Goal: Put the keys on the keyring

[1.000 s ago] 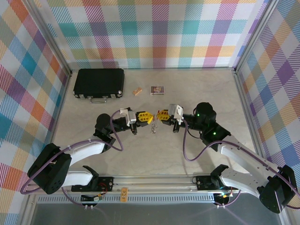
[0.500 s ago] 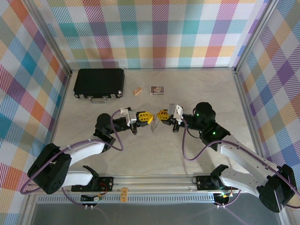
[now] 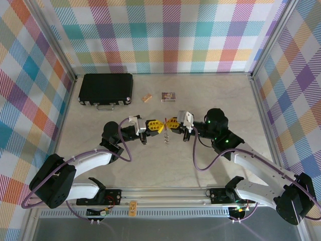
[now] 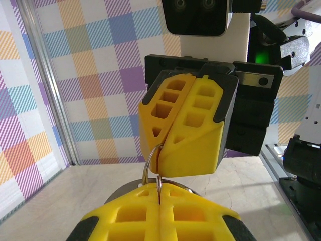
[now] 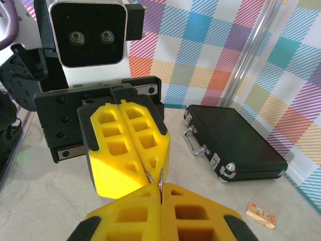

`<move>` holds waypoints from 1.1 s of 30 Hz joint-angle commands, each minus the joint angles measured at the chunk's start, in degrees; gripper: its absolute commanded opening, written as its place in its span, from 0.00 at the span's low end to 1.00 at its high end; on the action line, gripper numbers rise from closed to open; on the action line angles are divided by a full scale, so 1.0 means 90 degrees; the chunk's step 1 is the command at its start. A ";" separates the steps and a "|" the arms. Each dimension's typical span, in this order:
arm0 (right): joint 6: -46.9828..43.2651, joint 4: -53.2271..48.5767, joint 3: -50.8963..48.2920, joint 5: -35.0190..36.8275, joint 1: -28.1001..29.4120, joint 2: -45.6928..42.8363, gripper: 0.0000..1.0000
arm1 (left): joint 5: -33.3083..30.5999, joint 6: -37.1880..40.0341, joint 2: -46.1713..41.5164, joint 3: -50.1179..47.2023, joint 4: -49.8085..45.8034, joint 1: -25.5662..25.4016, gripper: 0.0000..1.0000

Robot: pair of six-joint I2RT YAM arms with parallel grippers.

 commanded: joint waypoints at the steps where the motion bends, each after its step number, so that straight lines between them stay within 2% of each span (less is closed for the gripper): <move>1: -0.0095 -0.0099 0.0145 -0.0046 0.0054 -0.0022 0.00 | 0.0073 -0.0051 -0.0166 0.0171 0.0226 -0.0041 0.00; 20: -0.0122 -0.0103 0.0037 0.0047 0.0056 -0.0442 0.00 | -0.0114 0.0057 -0.0185 0.0137 0.0108 -0.0041 0.00; 33: -0.0102 -0.0061 0.0070 0.0007 0.0066 -0.0235 0.00 | 0.0056 -0.0027 -0.0212 0.0195 0.0107 -0.0041 0.00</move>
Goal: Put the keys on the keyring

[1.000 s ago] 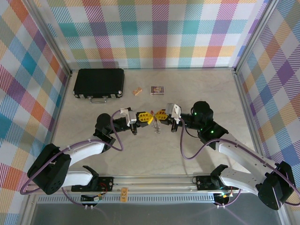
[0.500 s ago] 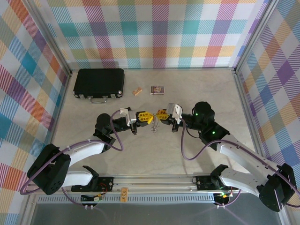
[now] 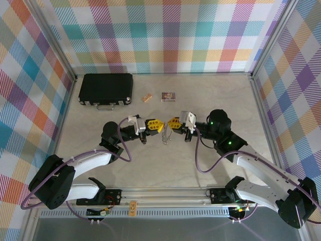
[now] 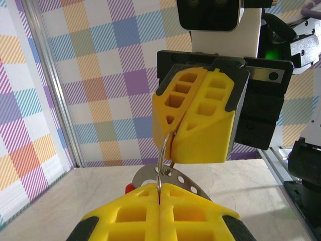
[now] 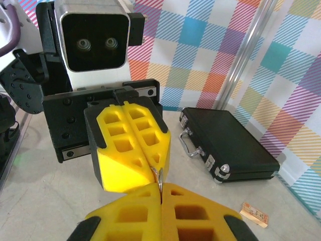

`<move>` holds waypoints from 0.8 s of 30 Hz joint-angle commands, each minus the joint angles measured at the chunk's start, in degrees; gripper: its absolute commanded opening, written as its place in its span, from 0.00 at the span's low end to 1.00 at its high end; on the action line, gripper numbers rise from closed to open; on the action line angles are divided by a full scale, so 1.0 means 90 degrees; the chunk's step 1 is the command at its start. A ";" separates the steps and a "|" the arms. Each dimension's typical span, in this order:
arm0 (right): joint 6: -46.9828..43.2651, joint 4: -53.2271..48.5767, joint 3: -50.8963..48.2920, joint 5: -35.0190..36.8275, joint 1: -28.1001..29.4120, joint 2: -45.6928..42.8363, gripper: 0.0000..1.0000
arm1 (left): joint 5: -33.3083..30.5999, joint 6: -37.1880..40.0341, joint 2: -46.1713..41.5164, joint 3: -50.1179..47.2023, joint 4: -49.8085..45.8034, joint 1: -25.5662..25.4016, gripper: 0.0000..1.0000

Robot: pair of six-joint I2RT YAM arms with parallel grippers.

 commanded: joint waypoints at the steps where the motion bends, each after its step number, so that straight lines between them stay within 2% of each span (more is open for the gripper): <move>1: -0.0100 0.0129 0.0070 -0.0131 0.0054 0.0054 0.00 | 0.0161 -0.0031 -0.0142 0.0181 0.0106 -0.0041 0.00; 24: -0.0109 0.0394 -0.0094 0.0120 0.0066 -0.0150 0.00 | 0.0122 -0.0019 -0.0108 0.0171 0.0096 -0.0041 0.00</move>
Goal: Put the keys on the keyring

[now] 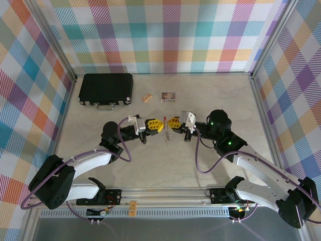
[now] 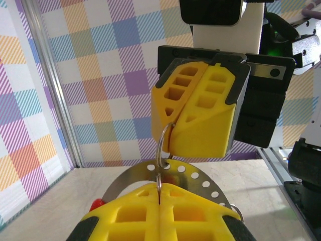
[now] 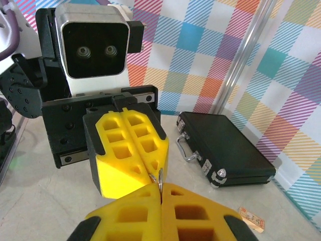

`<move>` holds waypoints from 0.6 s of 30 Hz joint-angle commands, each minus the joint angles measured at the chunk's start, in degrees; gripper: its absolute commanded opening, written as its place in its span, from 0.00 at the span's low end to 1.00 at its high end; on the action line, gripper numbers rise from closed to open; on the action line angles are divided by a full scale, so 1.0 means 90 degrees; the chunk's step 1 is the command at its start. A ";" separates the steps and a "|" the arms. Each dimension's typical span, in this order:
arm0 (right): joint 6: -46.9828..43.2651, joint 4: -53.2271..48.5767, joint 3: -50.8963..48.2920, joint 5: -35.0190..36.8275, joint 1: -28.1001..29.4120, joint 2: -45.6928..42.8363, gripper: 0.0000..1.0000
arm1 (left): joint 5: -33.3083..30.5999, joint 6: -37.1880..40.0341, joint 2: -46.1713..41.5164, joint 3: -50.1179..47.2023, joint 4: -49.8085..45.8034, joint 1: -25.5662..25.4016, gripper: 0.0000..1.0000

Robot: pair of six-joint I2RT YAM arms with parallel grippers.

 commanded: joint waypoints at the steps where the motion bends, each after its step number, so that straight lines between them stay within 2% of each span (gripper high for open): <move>1: -0.0109 0.0242 -0.0079 0.0041 0.0037 -0.0082 0.00 | 0.0120 -0.0019 -0.0108 0.0164 0.0086 -0.0041 0.00; 18: -0.0107 0.0021 -0.0002 -0.0246 0.0039 0.0086 0.00 | 0.0090 -0.0012 -0.0129 0.0157 0.0065 -0.0041 0.00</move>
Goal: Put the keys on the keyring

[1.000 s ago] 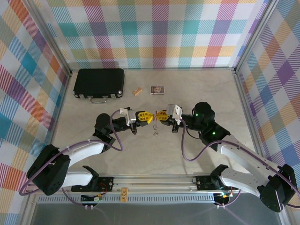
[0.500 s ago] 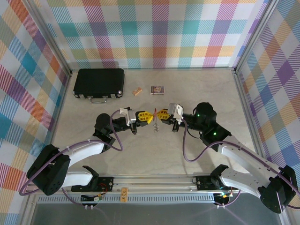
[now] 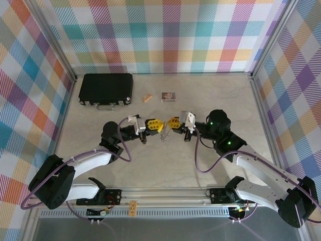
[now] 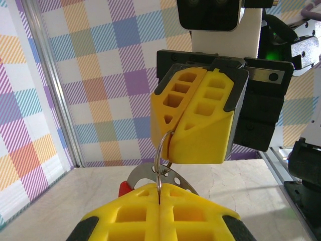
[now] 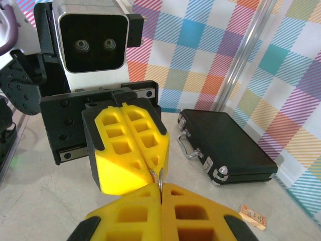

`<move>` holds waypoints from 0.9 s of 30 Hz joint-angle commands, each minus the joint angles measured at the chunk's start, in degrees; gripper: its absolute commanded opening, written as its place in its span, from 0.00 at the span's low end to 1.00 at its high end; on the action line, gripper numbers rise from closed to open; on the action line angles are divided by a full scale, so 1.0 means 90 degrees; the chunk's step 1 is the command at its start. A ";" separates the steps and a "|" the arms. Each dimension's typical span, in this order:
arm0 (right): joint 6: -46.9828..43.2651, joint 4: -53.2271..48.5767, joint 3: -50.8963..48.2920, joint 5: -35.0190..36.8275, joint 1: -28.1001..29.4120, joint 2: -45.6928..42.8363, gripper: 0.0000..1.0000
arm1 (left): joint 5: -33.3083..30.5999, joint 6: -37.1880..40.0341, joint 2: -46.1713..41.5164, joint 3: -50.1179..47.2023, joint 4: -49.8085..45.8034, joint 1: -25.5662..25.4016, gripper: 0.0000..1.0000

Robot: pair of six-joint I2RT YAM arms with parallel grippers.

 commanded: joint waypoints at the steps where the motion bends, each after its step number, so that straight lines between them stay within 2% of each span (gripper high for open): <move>1: -0.0109 0.0028 0.0011 -0.0213 0.0039 0.0029 0.00 | 0.0091 -0.0012 -0.0133 0.0164 0.0068 -0.0041 0.00; 27: -0.0158 -0.0190 0.0028 -0.0254 0.0068 0.0172 0.00 | 0.0063 -0.0007 -0.0220 0.0154 0.0040 -0.0041 0.00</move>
